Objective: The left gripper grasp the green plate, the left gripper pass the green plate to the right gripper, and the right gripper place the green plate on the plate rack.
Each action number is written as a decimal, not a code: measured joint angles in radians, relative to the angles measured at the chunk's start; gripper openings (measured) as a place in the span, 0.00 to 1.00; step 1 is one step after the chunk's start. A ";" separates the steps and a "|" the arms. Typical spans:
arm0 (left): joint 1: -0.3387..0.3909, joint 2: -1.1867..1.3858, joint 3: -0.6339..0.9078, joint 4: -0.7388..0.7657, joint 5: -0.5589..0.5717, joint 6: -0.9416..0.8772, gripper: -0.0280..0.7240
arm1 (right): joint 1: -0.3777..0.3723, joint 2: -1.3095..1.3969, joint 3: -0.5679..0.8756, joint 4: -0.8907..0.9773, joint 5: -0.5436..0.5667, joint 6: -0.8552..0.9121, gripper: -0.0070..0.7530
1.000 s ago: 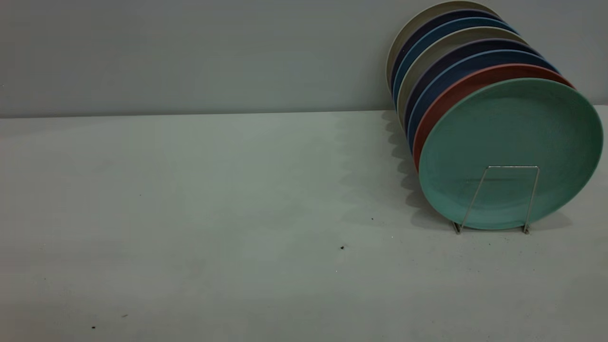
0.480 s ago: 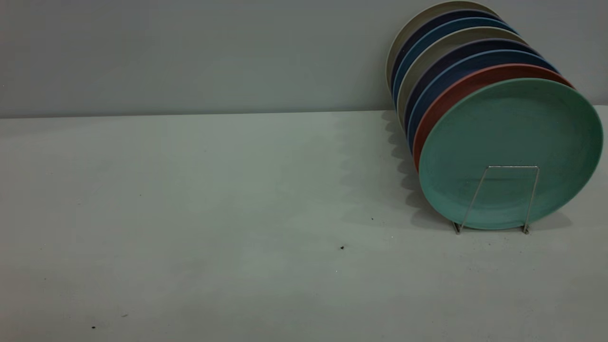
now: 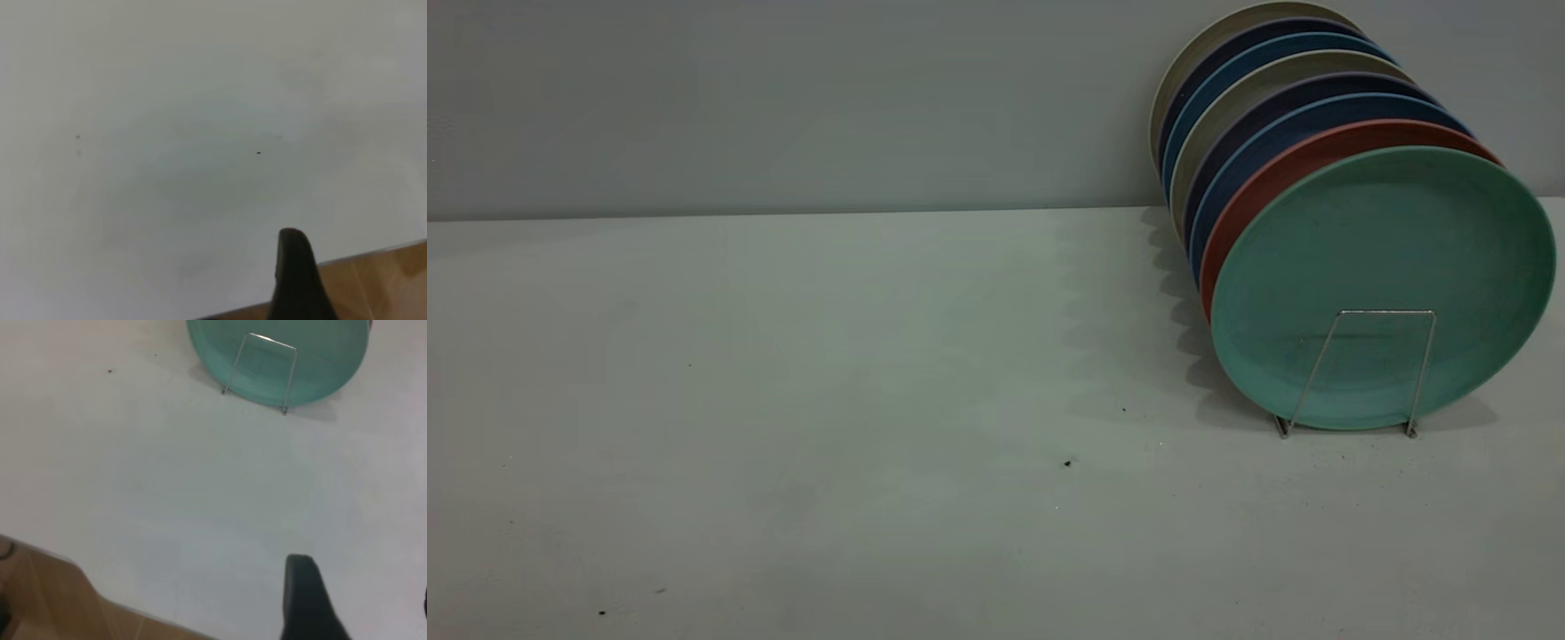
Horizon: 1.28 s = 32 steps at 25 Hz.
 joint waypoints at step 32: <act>-0.016 -0.048 0.000 -0.001 0.000 0.001 0.72 | -0.239 -0.065 0.000 0.004 0.000 0.004 0.58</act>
